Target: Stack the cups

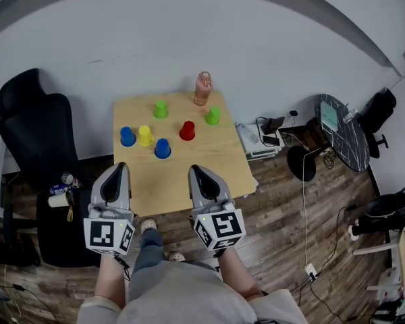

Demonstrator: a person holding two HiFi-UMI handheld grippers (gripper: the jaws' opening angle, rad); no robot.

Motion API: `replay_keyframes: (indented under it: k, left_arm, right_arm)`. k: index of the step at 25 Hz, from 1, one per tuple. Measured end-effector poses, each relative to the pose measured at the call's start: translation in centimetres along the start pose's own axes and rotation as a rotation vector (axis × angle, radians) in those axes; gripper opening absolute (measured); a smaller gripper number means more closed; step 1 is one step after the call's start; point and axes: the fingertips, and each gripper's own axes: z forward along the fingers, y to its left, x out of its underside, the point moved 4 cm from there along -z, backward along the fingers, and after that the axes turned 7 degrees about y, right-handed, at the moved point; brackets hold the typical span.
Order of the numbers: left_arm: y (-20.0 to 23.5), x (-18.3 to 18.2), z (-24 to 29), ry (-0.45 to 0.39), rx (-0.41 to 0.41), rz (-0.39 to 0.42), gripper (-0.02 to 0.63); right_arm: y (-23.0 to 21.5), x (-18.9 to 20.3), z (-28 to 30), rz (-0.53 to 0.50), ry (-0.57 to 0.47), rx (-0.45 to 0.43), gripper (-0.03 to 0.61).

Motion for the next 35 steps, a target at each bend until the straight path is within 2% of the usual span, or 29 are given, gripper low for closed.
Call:
replay_keyframes:
  k: [7,12,19,24,28,31,35]
  left_arm:
    - [4.1,0.8,6.3,0.019,0.059,-0.011,0.054]
    - [7.7,2.1,10.8,0.051,0.088,0.002,0.054]
    - [12.1,8.1,15.4,0.149,0.131,-0.024,0.055]
    - [14.5,13.8,17.3,0.245,0.158,-0.088,0.159]
    - [15.9,17.9,18.4,0.324,0.168,-0.086,0.226]
    - [16.8,20.9,19.0,0.383,0.171,-0.085,0.28]
    - [17.0,24.5,19.7,0.463,0.192,-0.071,0.319]
  right_arm:
    - [-1.4,0.6,6.8,0.045,0.058,0.027,0.008]
    - [-2.0,2.5,12.2,0.079,0.135,0.044,0.014]
    - [-2.3,9.2,17.9,0.166,0.313,0.047,0.128]
    - [-2.4,15.4,20.0,0.229,0.449,0.086,0.186]
    - [-2.3,18.9,21.2,0.241,0.531,0.125,0.241]
    - [-2.1,21.2,22.2,0.238,0.58,0.15,0.256]
    - [-2.5,23.3,23.4,0.229,0.621,0.203,0.261]
